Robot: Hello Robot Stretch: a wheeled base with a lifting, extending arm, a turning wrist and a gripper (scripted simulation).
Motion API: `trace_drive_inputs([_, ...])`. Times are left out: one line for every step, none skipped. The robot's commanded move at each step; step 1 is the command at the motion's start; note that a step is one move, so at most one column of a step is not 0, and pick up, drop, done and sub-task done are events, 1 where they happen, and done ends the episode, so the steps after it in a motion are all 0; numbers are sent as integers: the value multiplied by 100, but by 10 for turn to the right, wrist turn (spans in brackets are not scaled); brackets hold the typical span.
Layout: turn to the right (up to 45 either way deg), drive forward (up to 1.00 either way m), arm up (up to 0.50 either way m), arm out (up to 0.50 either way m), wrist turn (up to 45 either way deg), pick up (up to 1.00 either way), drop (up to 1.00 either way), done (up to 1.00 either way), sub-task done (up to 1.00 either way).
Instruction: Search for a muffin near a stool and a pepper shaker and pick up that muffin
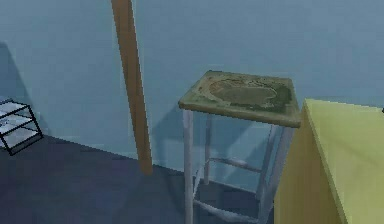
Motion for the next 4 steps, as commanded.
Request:
trace_drive_inputs([0, 0, 0, 0, 450, 0, 0, 0, 0])
trace_drive_inputs([0, 0, 0, 0, 450, 0, 0, 0, 0])
trace_drive_inputs([0, 0, 0, 0, 300, 0, 0, 0, 0])
trace_drive_inputs([0, 0, -10, 0, 0, 0, 0, 0, 0])
